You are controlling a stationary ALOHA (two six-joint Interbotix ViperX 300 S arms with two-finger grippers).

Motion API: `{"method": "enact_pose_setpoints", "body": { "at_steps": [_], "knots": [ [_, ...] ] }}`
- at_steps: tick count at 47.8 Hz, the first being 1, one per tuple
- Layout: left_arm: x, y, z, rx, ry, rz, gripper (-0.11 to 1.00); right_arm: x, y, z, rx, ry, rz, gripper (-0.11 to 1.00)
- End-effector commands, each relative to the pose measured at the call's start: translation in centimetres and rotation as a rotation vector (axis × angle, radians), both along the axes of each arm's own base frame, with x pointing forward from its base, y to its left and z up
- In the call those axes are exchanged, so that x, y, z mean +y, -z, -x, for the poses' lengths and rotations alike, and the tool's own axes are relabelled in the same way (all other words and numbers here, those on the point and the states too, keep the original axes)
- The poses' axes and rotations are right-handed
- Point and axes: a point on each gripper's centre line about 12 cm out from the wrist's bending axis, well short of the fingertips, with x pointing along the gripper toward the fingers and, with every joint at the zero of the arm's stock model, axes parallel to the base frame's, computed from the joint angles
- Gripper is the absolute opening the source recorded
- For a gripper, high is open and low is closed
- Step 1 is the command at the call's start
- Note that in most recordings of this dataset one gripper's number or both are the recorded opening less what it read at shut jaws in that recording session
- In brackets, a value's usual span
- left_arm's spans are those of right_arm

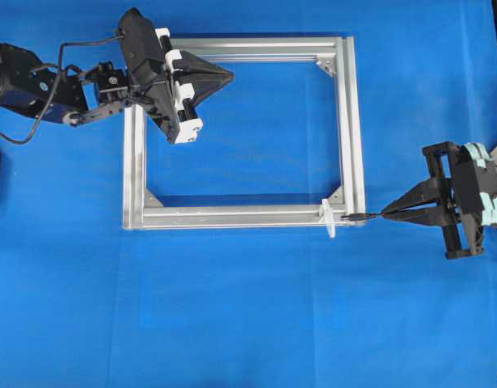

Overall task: Insert the wire through the string loop located on the right side.
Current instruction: 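Push the USB plug leftward through the white zip-tie loop, then move the left gripper down toward the plug emerging from the loop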

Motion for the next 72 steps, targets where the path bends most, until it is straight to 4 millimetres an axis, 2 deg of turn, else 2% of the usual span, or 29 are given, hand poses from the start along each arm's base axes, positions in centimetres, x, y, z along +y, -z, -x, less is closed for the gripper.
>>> {"method": "enact_pose_setpoints", "body": {
  "at_steps": [1,29,57,72],
  "knots": [
    [0.0,-1.6,-0.4,-0.047,0.002,-0.013,0.0,0.1,-0.7,-0.6,-0.031,0.004,-0.006,-0.04],
    [-0.3,-1.6,-0.5,-0.047,0.011,-0.013,0.0,0.1,-1.0,-1.2,-0.068,0.01,-0.011,-0.04],
    [-0.6,-1.6,-0.6,-0.049,0.02,-0.014,0.0,1.0,0.0,-6.3,-0.073,0.022,0.006,-0.04],
    [-1.5,-1.7,-0.8,-0.052,0.043,-0.013,0.0,1.0,0.0,-6.6,-0.073,0.026,0.005,-0.04]
  ]
}}
